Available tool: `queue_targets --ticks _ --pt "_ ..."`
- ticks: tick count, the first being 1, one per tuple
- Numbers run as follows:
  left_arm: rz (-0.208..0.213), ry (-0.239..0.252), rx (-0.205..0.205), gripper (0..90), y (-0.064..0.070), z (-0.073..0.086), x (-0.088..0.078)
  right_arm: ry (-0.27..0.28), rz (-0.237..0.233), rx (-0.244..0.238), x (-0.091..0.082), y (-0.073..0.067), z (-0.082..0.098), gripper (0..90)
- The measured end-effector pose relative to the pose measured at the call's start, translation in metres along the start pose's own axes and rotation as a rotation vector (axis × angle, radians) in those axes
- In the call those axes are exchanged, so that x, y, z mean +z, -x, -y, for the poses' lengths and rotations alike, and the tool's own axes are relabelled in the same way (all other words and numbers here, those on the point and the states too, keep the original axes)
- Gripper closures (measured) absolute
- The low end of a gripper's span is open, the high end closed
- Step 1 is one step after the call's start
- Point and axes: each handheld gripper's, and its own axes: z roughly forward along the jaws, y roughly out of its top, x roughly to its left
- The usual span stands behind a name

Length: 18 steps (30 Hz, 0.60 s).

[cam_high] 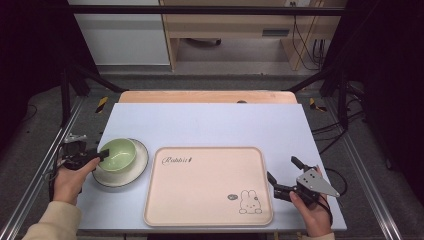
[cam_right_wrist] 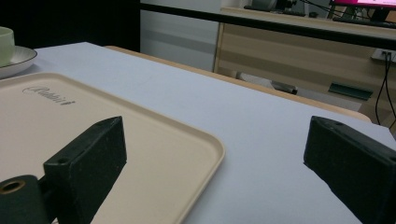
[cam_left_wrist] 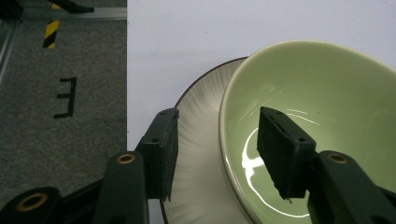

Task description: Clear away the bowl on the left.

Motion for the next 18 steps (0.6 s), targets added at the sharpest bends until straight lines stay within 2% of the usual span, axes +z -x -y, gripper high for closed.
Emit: queue_targets --ticks 3,7,12,18 --pt "0.004 -0.009 -0.013 55.3 -0.0012 0.0 0.0007 0.0 -0.001 0.0 0.0 -0.0001 -0.0001 5.9" --pt "0.023 -0.042 -0.06 59.6 -0.0027 0.0 0.0023 -0.003 -0.004 -0.001 0.0 -0.0006 -0.0002 5.9" --pt "0.013 -0.076 -0.058 63.4 -0.0015 -0.0006 0.0052 -0.003 -0.004 -0.002 0.0 -0.0004 -0.0002 5.9" --pt "0.006 -0.088 -0.076 68.0 -0.0011 -0.0007 0.0085 -0.002 -0.005 -0.002 -0.0001 -0.0002 -0.0002 5.9"
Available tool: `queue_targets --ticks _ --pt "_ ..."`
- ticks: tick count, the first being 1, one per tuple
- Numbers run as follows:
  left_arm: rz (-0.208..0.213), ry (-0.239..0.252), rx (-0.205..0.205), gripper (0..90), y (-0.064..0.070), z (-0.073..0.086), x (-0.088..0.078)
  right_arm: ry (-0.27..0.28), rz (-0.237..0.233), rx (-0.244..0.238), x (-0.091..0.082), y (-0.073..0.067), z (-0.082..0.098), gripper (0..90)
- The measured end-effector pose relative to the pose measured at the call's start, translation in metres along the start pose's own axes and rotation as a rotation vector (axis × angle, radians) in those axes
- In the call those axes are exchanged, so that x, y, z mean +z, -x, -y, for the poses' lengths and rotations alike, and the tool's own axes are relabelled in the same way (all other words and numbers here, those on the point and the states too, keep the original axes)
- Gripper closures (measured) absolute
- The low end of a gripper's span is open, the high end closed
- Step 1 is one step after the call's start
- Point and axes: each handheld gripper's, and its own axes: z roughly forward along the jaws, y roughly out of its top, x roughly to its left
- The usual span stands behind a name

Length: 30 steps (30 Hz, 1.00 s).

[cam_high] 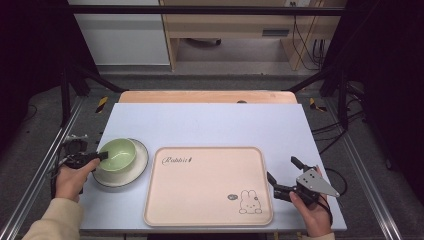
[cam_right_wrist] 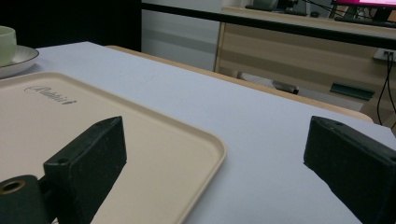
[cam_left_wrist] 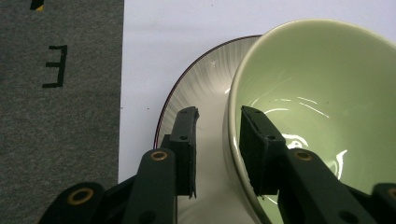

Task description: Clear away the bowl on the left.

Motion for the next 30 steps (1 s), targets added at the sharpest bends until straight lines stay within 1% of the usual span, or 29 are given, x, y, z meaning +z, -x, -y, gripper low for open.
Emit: queue_targets --ticks 6,11,13,16,17,18,19,20,21,22,24,25,27,30 --pt "0.006 -0.01 -0.003 74.1 0.0 -0.001 0.001 0.002 -0.001 0.0 0.0 0.0 0.0 6.0" --pt "0.01 -0.014 -0.016 78.8 0.003 -0.002 0.003 0.001 -0.002 0.002 0.0 0.0 0.0 5.9" --pt "0.008 -0.016 -0.009 82.7 0.004 -0.002 0.003 0.002 -0.002 0.0 0.0 0.0 0.0 5.9" --pt "0.005 -0.016 -0.009 83.1 0.004 -0.002 0.003 0.002 -0.001 -0.002 0.0 0.0 0.0 5.9" --pt "0.007 -0.017 -0.021 83.3 0.004 -0.002 0.002 0.001 -0.002 -0.001 0.0 0.0 0.0 5.9" --pt "0.007 -0.017 -0.021 83.4 0.004 -0.002 0.002 0.001 -0.001 -0.002 0.0 0.0 0.0 5.9" --pt "0.011 0.002 -0.025 83.4 0.004 -0.001 0.001 0.0 -0.001 -0.002 0.0 0.0 0.0 5.9" --pt "0.011 0.002 -0.025 83.5 0.004 -0.001 0.001 0.0 -0.001 -0.001 0.0 0.0 0.0 5.9" --pt "0.026 0.013 -0.043 83.4 0.004 0.0 -0.001 -0.001 -0.002 0.0 0.0 0.0 0.0 5.9" --pt "0.03 0.023 -0.056 83.3 0.004 0.0 -0.002 -0.001 -0.002 0.0 0.0 0.0 0.0 5.9" --pt "0.027 0.026 -0.055 83.1 0.004 0.001 -0.004 0.0 -0.001 0.0 0.0 0.0 0.0 5.9" --pt "0.027 0.039 -0.059 82.9 0.005 0.0 -0.006 0.001 -0.002 0.0 0.0 0.0 0.0 5.9" --pt "0.041 0.049 -0.07 82.4 0.005 0.0 -0.008 0.0 -0.002 -0.001 0.0 0.0 0.0 5.9" --pt "0.049 0.06 -0.07 82.4 0.007 0.0 -0.011 0.001 -0.002 -0.001 0.0 -0.001 0.0 5.9"
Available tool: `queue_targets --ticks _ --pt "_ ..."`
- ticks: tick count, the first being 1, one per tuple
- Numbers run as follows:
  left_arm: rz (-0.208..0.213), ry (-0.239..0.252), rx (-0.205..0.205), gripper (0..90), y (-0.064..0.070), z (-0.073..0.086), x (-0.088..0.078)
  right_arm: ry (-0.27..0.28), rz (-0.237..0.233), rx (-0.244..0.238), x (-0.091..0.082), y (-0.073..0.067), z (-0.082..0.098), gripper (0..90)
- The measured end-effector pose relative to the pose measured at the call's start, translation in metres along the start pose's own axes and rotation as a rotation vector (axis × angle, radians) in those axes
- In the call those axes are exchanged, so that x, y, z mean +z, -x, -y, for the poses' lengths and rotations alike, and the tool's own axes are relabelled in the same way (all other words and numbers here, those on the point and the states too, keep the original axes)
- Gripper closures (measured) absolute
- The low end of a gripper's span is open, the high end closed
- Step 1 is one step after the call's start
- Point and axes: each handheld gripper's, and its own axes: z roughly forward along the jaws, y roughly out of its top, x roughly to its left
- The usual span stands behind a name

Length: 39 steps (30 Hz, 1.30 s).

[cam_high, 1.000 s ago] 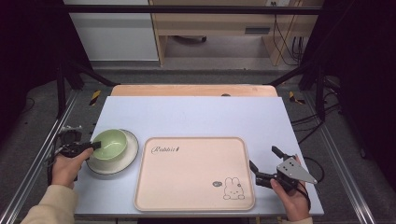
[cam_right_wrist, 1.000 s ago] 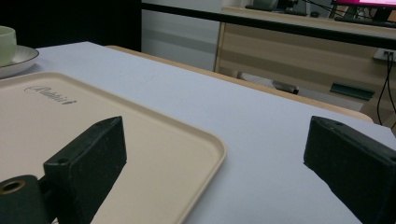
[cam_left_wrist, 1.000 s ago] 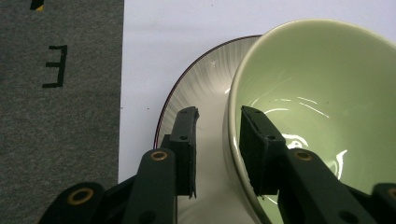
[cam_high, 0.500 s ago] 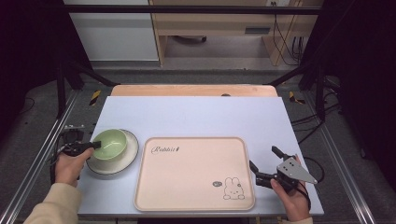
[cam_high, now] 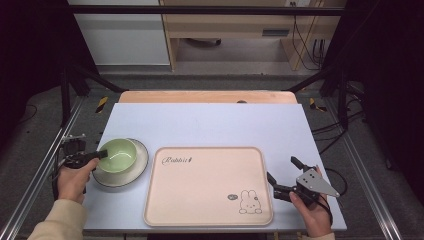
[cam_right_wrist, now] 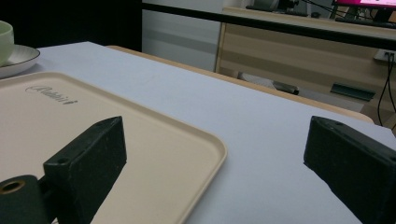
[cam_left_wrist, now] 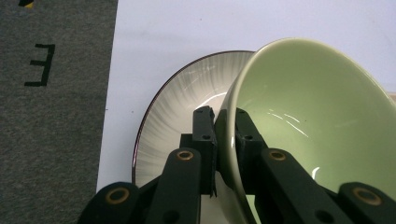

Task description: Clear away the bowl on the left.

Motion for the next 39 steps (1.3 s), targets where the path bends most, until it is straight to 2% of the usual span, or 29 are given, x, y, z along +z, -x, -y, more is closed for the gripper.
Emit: queue_targets --ticks 2,6,11,32,39 --pt "0.021 0.01 0.003 82.4 0.004 -0.001 -0.002 0.001 0.0 -0.002 0.0 0.0 0.0 5.9" --pt "0.033 0.018 0.009 82.3 0.009 -0.003 -0.004 0.002 -0.001 -0.004 0.0 0.0 0.0 5.9" --pt "0.052 0.05 0.014 82.3 0.019 -0.006 -0.007 0.003 -0.001 0.0 0.0 0.0 0.0 5.9" --pt "0.112 0.071 0.075 82.3 0.055 -0.015 -0.01 0.007 -0.002 -0.001 -0.001 0.0 -0.001 5.9" --pt "0.147 0.072 0.103 82.3 0.07 -0.018 -0.011 0.007 -0.002 0.0 -0.001 0.0 -0.001 5.9"
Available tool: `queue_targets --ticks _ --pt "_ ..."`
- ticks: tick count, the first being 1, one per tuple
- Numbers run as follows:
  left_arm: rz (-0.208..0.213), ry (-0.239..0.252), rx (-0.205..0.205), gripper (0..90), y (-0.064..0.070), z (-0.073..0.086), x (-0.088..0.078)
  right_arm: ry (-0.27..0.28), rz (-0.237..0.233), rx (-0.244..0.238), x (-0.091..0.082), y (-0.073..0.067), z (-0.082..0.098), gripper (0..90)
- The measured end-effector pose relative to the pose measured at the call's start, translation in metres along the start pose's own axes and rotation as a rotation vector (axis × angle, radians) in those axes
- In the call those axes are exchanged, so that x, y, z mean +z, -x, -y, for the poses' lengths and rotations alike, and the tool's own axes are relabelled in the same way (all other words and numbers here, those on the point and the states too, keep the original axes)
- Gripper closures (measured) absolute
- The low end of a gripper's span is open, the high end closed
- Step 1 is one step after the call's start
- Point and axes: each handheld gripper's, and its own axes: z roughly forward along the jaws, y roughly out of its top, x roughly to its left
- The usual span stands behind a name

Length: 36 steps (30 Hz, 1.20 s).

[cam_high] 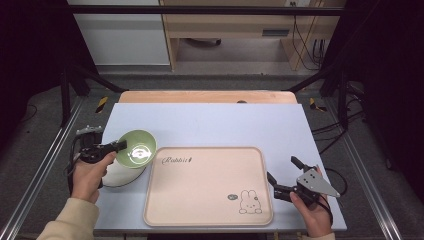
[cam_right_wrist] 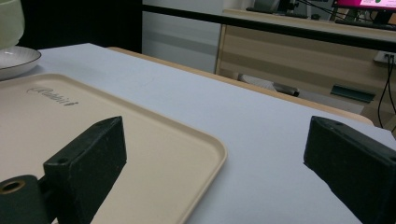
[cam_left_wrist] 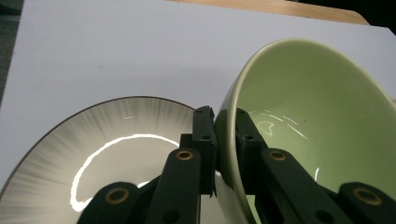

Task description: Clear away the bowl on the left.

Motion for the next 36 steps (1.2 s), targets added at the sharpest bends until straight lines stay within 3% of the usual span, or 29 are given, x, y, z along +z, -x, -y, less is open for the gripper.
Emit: queue_targets --ticks 11,36 --pt "0.037 -0.007 0.031 82.2 0.019 -0.003 0.004 0.001 0.0 -0.001 0.0 0.0 0.0 5.9" --pt "0.134 -0.037 0.128 82.2 0.079 -0.002 0.024 0.002 -0.001 -0.002 -0.001 0.001 0.0 5.9"
